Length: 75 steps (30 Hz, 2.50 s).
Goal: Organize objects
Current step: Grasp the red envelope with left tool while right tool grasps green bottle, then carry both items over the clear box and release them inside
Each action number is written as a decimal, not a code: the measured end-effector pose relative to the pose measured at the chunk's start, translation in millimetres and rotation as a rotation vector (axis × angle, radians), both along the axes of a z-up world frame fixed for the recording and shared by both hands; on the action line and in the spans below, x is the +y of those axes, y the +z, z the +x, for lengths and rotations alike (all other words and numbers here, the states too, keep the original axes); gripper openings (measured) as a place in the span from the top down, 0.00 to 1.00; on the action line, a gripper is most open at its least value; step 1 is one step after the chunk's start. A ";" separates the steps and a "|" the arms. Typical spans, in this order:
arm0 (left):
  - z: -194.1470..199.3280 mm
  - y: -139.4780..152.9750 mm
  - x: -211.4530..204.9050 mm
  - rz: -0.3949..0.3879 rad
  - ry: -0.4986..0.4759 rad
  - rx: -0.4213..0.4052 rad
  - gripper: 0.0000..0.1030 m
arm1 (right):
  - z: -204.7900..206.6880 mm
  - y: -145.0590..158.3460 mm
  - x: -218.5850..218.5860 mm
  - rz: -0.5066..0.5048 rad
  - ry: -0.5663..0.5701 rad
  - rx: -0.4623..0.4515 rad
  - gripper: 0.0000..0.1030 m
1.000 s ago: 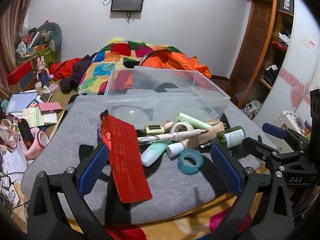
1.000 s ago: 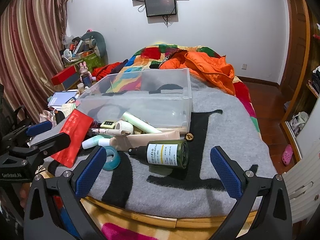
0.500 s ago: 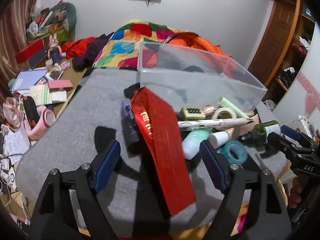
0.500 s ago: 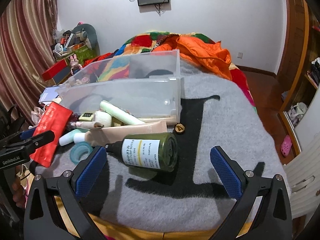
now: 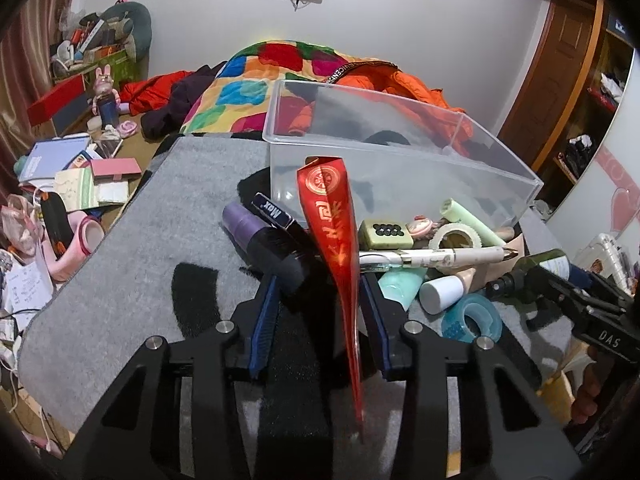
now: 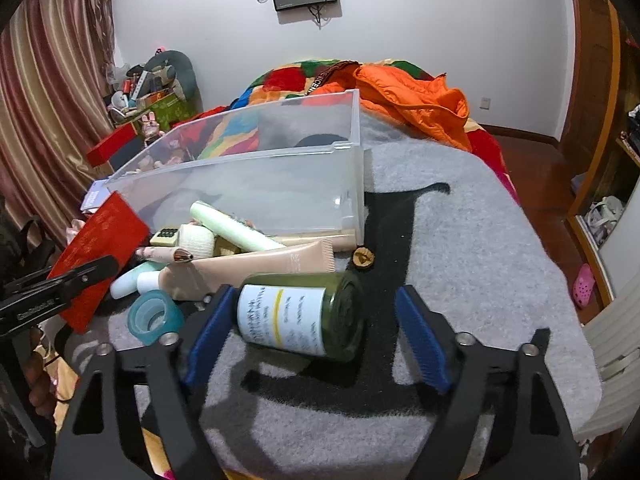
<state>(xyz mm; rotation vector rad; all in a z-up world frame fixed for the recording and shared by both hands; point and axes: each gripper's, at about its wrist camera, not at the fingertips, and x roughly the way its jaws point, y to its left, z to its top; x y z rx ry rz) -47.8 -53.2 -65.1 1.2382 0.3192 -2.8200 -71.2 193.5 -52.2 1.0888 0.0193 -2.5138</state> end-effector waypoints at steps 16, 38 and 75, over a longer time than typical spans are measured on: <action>26.2 20.6 7.4 -0.030 -0.012 0.071 0.95 | 13.3 17.3 9.3 -0.015 -0.013 0.070 0.42; 10.6 40.8 13.1 -0.010 -0.091 0.046 0.82 | 17.9 76.1 11.1 -0.062 0.011 0.212 0.42; -73.6 100.8 10.1 -0.083 -0.081 0.139 0.78 | -99.4 69.3 -50.9 -0.051 0.115 0.096 0.42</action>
